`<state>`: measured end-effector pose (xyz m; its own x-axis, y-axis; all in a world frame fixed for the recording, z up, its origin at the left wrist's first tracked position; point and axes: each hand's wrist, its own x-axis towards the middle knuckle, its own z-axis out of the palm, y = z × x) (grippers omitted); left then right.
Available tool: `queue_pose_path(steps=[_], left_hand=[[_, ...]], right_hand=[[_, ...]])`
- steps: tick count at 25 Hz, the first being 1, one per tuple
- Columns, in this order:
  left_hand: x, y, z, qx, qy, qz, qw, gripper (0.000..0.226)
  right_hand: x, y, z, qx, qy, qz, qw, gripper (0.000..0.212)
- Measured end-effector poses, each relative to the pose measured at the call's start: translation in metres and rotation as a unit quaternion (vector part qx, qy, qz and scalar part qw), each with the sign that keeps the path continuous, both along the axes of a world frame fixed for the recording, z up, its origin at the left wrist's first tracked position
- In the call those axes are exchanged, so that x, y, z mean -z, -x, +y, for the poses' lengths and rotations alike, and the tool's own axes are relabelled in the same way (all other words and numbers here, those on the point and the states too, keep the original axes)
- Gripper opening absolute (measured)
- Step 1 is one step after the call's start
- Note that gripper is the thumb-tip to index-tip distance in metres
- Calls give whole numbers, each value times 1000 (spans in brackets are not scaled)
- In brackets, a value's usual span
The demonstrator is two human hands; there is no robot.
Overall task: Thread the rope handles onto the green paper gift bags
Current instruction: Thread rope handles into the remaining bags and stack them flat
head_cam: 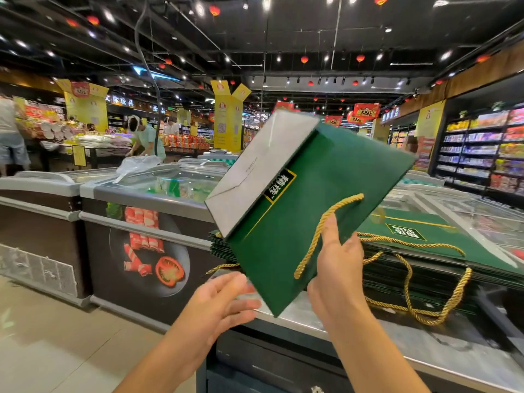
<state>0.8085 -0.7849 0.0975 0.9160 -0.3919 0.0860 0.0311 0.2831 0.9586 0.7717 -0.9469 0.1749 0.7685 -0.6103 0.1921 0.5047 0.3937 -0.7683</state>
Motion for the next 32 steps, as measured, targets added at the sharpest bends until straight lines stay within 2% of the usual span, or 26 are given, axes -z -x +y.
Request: queue_pose_path(steps=[3, 9, 12, 15, 16, 18, 20, 21, 22, 24, 25, 26, 28, 30, 32], left_hand=[[2, 3, -1, -8, 32, -14, 999, 37], [12, -11, 23, -59, 80, 21, 995, 37], [17, -21, 33, -87, 54, 14, 995, 36], [19, -31, 36, -126, 7, 4, 992, 32], [19, -34, 36, -131, -10, -8, 991, 31], [17, -38, 34, -142, -38, -34, 989, 31], [17, -40, 29, -147, -59, -52, 986, 29], [16, -40, 27, -146, -66, -56, 986, 28], [15, -41, 25, -143, -67, -52, 986, 26], [12, -40, 24, -133, -42, -27, 990, 24], [12, -38, 25, -119, -3, -7, 993, 24], [12, -34, 24, -101, 49, 10, 994, 26], [13, -24, 19, -75, 126, 18, 989, 34], [18, -19, 10, -77, 130, 5, 988, 42], [23, -16, -2, -103, 104, 0, 989, 34]], right_hand=[[15, -1, 7, -77, -48, 22, 996, 15], [57, 6, 3, -180, 50, 115, 976, 18], [69, 20, -7, -271, 152, 190, 931, 26], [71, 30, -22, -335, 269, 269, 862, 33], [69, 32, -26, -333, 315, 271, 847, 30], [64, 33, -31, -275, 406, 219, 844, 18], [57, 29, -35, -131, 525, 109, 834, 9], [55, 25, -39, -56, 592, 61, 802, 17], [55, 17, -41, 0, 660, 36, 750, 28], [57, 1, -45, 35, 751, 55, 657, 43], [59, -6, -45, 26, 766, 76, 638, 38], [62, -10, -44, 14, 761, 89, 642, 29], [59, -14, -43, 3, 713, 90, 695, 9], [48, -13, -43, -5, 674, 94, 733, 6], [30, -11, -41, -48, 654, 90, 750, 6]])
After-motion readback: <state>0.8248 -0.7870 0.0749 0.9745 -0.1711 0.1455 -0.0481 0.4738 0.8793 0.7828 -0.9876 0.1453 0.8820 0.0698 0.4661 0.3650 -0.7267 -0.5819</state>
